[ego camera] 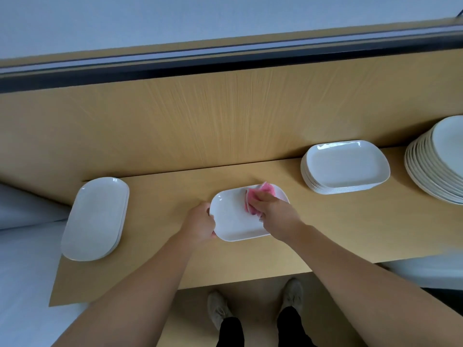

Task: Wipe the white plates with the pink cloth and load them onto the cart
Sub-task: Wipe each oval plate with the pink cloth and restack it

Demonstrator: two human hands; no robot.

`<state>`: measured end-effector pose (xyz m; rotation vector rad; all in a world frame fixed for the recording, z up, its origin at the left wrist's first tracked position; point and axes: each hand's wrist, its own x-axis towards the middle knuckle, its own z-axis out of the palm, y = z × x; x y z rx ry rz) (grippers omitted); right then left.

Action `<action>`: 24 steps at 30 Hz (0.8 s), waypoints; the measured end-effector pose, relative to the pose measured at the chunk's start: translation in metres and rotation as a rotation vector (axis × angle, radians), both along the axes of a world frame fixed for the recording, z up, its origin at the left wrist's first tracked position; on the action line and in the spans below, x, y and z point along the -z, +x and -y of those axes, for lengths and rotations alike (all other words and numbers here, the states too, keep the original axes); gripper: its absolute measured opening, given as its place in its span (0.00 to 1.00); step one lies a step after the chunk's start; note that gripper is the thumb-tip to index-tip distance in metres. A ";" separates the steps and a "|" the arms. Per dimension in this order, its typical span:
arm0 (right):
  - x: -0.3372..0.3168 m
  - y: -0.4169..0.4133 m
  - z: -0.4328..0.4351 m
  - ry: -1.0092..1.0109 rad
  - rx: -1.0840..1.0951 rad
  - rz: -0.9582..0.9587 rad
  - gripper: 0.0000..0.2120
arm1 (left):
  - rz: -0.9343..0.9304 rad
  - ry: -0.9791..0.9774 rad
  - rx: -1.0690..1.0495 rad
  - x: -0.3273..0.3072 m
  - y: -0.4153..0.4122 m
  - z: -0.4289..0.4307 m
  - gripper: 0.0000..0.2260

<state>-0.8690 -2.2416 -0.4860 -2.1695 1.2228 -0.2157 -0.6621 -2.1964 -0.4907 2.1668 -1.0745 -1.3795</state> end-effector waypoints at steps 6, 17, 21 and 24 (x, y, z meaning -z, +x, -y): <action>0.039 0.023 0.004 0.010 0.020 -0.351 0.31 | -0.078 -0.024 -0.057 0.004 0.002 -0.002 0.13; 0.042 0.048 -0.002 0.007 0.080 -0.471 0.33 | -0.120 -0.042 -0.068 0.010 0.004 -0.003 0.16; 0.042 0.061 -0.010 -0.052 0.012 -0.496 0.36 | -0.138 -0.042 -0.079 0.010 0.004 -0.003 0.17; 0.046 0.067 -0.012 -0.083 -0.029 -0.492 0.37 | -0.136 -0.045 -0.066 0.008 0.004 -0.003 0.16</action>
